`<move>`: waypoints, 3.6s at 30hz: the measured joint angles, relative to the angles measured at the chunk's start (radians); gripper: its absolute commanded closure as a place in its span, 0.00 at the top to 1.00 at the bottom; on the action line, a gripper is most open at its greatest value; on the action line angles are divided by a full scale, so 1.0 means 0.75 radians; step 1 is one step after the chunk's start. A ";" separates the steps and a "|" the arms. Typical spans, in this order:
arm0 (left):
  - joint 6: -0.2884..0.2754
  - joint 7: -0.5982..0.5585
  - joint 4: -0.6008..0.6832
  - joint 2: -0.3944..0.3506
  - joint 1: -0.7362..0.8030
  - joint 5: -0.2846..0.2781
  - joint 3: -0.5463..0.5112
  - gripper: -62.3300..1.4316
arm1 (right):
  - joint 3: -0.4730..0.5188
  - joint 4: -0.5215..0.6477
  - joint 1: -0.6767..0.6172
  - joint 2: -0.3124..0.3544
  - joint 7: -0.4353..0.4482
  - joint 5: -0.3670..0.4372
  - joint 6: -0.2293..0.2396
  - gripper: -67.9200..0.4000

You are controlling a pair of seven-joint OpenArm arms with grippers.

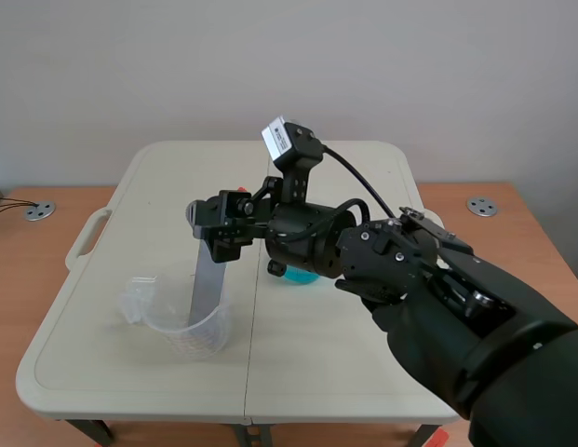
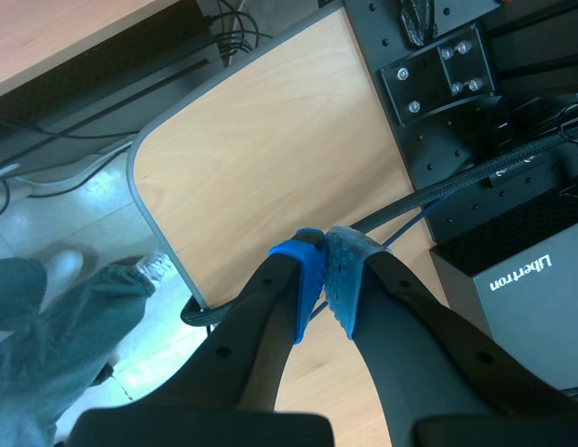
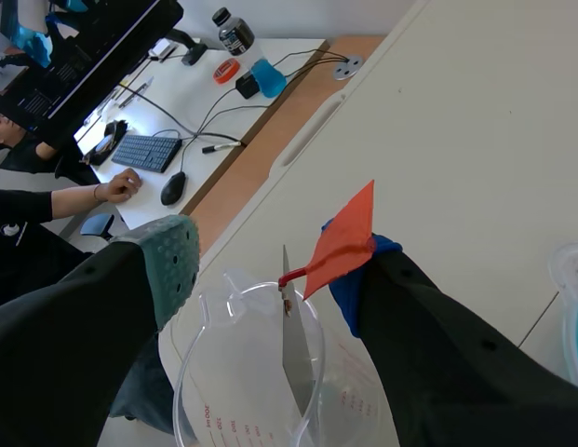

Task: Hold the metal plate by the orange handle, dip it into the blue solution, take it out and point at it, then put the plate back in the beaker on the left.
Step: 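Lift the metal plate out of the left beaker, then move the plate over the blue solution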

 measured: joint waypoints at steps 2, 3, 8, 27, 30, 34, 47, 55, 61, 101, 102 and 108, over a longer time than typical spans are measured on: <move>0.000 0.000 0.000 0.000 0.000 0.000 0.000 0.07 | 0.000 0.000 0.000 0.000 0.000 0.000 0.000 0.34; 0.000 0.000 0.000 0.000 0.000 0.000 0.000 0.07 | 0.000 0.000 0.000 0.000 0.000 0.000 0.000 0.32; 0.000 0.000 0.000 0.000 0.000 0.000 0.000 0.07 | 0.000 0.000 0.000 0.000 0.017 0.000 0.001 0.24; -0.070 -0.010 0.000 0.000 0.000 0.000 0.000 0.07 | 0.000 0.000 0.000 0.000 0.031 0.000 0.001 0.16; -0.070 -0.010 0.000 0.000 0.000 0.000 0.000 0.07 | 0.000 0.000 0.000 0.000 0.031 0.000 0.001 0.08; -0.070 -0.010 0.000 0.000 0.000 0.000 0.000 0.07 | 0.000 0.000 0.001 0.000 0.041 0.005 0.001 0.03; -0.070 -0.009 0.000 0.000 0.000 0.000 0.000 0.07 | 0.000 0.000 0.001 -0.021 0.040 -0.005 0.132 0.03; -0.070 -0.010 0.000 0.000 0.000 0.000 0.000 0.07 | 0.000 0.000 0.001 -0.052 0.039 -0.042 0.228 0.03; -0.070 -0.010 0.000 0.000 0.000 0.000 0.000 0.07 | -0.041 0.000 0.003 -0.055 0.040 -0.057 0.237 0.03; -0.070 -0.010 0.000 0.000 0.000 0.000 0.000 0.07 | -0.072 0.558 0.000 -0.050 -0.296 0.043 0.184 0.03; -0.070 -0.010 0.000 0.000 0.000 0.000 0.000 0.07 | -0.072 0.579 0.000 -0.045 -0.300 0.051 0.171 0.03; -0.070 -0.009 0.000 0.000 0.000 0.000 0.000 0.07 | -0.027 0.682 0.000 -0.004 -0.335 0.112 0.129 0.03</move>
